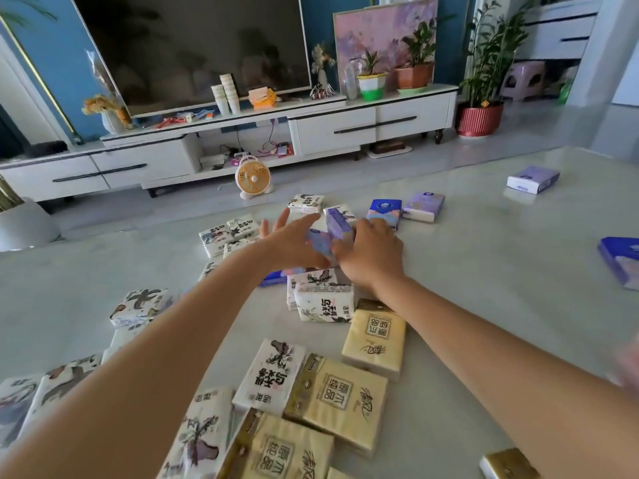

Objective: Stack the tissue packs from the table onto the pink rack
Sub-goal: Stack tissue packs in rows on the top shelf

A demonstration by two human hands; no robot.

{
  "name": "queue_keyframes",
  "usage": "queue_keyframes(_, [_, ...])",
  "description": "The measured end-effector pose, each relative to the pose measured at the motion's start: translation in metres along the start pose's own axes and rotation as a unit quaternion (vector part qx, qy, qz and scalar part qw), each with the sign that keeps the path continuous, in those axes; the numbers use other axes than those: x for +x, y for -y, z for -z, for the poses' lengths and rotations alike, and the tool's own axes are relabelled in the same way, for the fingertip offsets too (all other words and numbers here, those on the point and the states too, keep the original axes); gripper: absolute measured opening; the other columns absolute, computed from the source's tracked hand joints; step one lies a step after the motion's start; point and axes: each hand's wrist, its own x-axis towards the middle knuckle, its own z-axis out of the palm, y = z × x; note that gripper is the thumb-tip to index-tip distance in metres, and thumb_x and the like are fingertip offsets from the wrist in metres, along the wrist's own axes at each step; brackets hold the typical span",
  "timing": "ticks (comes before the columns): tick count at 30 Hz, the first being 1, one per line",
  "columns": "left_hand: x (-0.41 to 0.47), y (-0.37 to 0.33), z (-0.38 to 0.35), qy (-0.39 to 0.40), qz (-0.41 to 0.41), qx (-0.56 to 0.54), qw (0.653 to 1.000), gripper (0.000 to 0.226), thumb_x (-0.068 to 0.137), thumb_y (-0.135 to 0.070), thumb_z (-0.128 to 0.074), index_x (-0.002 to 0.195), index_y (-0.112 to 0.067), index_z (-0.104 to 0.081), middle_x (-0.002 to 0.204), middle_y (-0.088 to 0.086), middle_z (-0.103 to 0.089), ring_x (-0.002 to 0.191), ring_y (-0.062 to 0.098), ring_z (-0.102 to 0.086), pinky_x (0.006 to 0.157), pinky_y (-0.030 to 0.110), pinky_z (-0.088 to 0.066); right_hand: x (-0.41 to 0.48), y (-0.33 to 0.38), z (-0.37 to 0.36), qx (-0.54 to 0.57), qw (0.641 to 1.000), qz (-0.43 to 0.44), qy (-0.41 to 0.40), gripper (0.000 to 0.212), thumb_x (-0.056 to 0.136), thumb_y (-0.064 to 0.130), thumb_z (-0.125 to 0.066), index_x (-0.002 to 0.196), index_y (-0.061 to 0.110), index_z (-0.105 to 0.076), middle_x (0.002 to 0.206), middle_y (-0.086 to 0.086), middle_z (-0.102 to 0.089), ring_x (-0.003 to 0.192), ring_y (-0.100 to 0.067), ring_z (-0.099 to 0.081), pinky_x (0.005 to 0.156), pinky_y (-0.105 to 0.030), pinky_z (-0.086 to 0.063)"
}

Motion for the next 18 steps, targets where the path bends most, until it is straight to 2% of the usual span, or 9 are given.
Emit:
queue_keyframes(2, [0.004, -0.002, 0.002, -0.001, 0.0, 0.025, 1.0, 0.088, 0.078, -0.047, -0.067, 0.147, -0.025, -0.017, 0.15, 0.0, -0.031, 0.143, 0.021, -0.008, 0.116, 0.046, -0.001, 0.0, 0.001, 0.003, 0.002, 1.0, -0.006, 0.003, 0.045, 0.091, 0.038, -0.041, 0.123, 0.007, -0.046, 0.132, -0.016, -0.044, 0.124, -0.031, -0.037, 0.1, -0.042, -0.032])
queue_keyframes(5, [0.007, -0.005, 0.002, -0.015, -0.001, 0.03, 0.999, 0.085, 0.075, -0.04, -0.072, 0.145, -0.026, -0.026, 0.144, 0.004, -0.037, 0.133, 0.026, -0.027, 0.112, 0.043, -0.02, 0.0, 0.003, 0.009, 0.004, 1.0, -0.012, -0.008, 0.041, 0.09, 0.034, -0.04, 0.117, 0.005, -0.05, 0.127, -0.017, -0.049, 0.12, -0.032, -0.042, 0.098, -0.042, -0.034])
queue_keyframes(8, [0.0, -0.014, 0.005, -0.022, 0.0, 0.02, 1.0, 0.089, 0.07, -0.034, -0.076, 0.144, -0.025, -0.027, 0.141, 0.008, -0.037, 0.129, 0.028, -0.032, 0.109, 0.044, -0.028, -0.009, 0.009, 0.021, 0.033, 0.998, -0.011, -0.046, 0.05, 0.084, 0.038, -0.027, 0.102, 0.003, -0.057, 0.113, -0.017, -0.058, 0.109, -0.032, -0.05, 0.087, -0.037, -0.037])
queue_keyframes(10, [-0.013, -0.022, 0.012, -0.062, -0.002, 0.004, 0.998, 0.092, 0.071, -0.029, -0.076, 0.145, -0.024, -0.023, 0.138, 0.011, -0.036, 0.128, 0.029, -0.031, 0.105, 0.041, -0.031, -0.015, 0.012, 0.034, 0.086, 0.995, -0.005, -0.055, 0.04, 0.089, 0.034, -0.032, 0.095, 0.004, -0.057, 0.104, -0.016, -0.062, 0.1, -0.032, -0.054, 0.078, -0.035, -0.038])
queue_keyframes(12, [-0.032, -0.03, 0.024, -0.11, -0.019, -0.017, 0.994, 0.094, 0.071, -0.023, -0.075, 0.146, -0.024, -0.019, 0.138, 0.012, -0.034, 0.128, 0.029, -0.03, 0.102, 0.039, -0.033, -0.021, 0.015, 0.051, 0.175, 0.984, -0.013, -0.024, 0.02, 0.093, 0.027, -0.043, 0.086, 0.009, -0.05, 0.094, -0.014, -0.061, 0.089, -0.029, -0.053, 0.069, -0.033, -0.036])
queue_keyframes(13, [-0.044, -0.032, 0.031, -0.127, -0.031, -0.021, 0.991, 0.094, 0.071, -0.022, -0.075, 0.146, -0.024, -0.018, 0.138, 0.012, -0.034, 0.127, 0.029, -0.03, 0.101, 0.039, -0.033, -0.024, 0.017, 0.06, 0.221, 0.975, -0.019, -0.003, 0.017, 0.093, 0.024, -0.045, 0.081, 0.012, -0.045, 0.086, -0.01, -0.058, 0.084, -0.026, -0.05, 0.063, -0.031, -0.034])
queue_keyframes(15, [-0.068, -0.035, 0.047, -0.146, -0.048, -0.033, 0.988, 0.095, 0.07, -0.021, -0.077, 0.146, -0.024, -0.02, 0.135, 0.012, -0.037, 0.126, 0.029, -0.032, 0.101, 0.039, -0.033, -0.034, 0.026, 0.081, 0.29, 0.956, -0.035, 0.023, 0.02, 0.091, 0.019, -0.049, 0.073, 0.014, -0.042, 0.075, -0.003, -0.05, 0.079, -0.022, -0.047, 0.058, -0.03, -0.032])
queue_keyframes(18, [-0.105, -0.04, 0.072, -0.153, -0.061, -0.058, 0.985, 0.094, 0.066, -0.023, -0.082, 0.144, -0.022, -0.028, 0.134, 0.012, -0.039, 0.123, 0.029, -0.04, 0.104, 0.042, -0.037, -0.056, 0.039, 0.113, 0.385, 0.917, -0.078, 0.071, 0.022, 0.089, 0.015, -0.052, 0.069, 0.015, -0.042, 0.069, -0.007, -0.051, 0.065, -0.024, -0.053, 0.057, -0.03, -0.039])
